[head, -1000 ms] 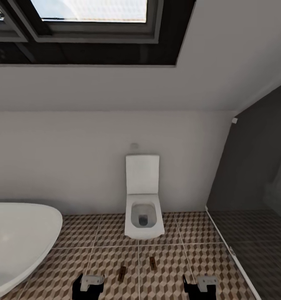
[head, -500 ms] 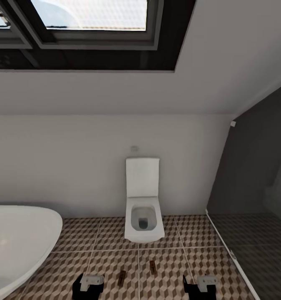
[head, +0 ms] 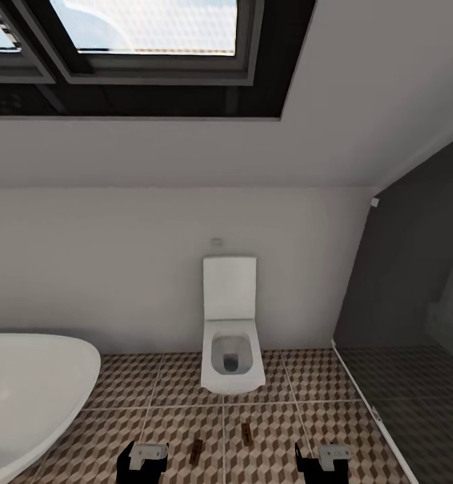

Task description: Take the four mousetraps from the cabinet in the bathroom and place them on the bathroom floor. Make sure all four end up on the same floor surface, and ensure that at least two of them are either under or directly next to the same bathroom sink.

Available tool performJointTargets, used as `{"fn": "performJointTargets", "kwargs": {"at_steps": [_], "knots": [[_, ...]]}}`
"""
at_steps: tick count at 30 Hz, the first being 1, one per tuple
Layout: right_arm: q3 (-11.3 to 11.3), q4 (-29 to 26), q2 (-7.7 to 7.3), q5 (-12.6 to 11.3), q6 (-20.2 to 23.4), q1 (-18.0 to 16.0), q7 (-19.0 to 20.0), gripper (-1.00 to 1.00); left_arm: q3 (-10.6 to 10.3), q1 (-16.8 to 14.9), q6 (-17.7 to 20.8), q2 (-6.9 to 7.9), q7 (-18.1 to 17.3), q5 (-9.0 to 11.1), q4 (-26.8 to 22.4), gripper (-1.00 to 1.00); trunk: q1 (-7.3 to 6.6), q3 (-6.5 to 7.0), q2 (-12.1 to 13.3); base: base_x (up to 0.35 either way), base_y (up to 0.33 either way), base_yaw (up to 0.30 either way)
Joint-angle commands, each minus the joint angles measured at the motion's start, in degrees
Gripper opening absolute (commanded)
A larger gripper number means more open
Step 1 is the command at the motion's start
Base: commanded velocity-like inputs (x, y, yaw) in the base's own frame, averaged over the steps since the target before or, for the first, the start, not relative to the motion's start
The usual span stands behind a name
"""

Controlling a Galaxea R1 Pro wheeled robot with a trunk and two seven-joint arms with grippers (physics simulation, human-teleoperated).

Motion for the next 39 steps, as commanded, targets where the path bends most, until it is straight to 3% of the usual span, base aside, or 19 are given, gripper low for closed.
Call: {"fn": "performJointTargets", "kwargs": {"at_steps": [1, 39], "knots": [[0.5, 0.1, 0.01, 0.0, -0.1, 0.0, -0.5, 1.0, -0.5, -0.1, -0.3, -0.05, 0.2, 0.4, 0.2, 1.0, 0.03, -0.07, -0.1, 0.0, 0.0, 0.0], [0.5, 0.1, 0.01, 0.2, 0.1, 0.0, -0.6, 1.0, -0.5, -0.1, -0.3, -0.1, 0.2, 0.4, 0.2, 1.0, 0.03, -0.05, -0.1, 0.0, 0.0, 0.0]]}}
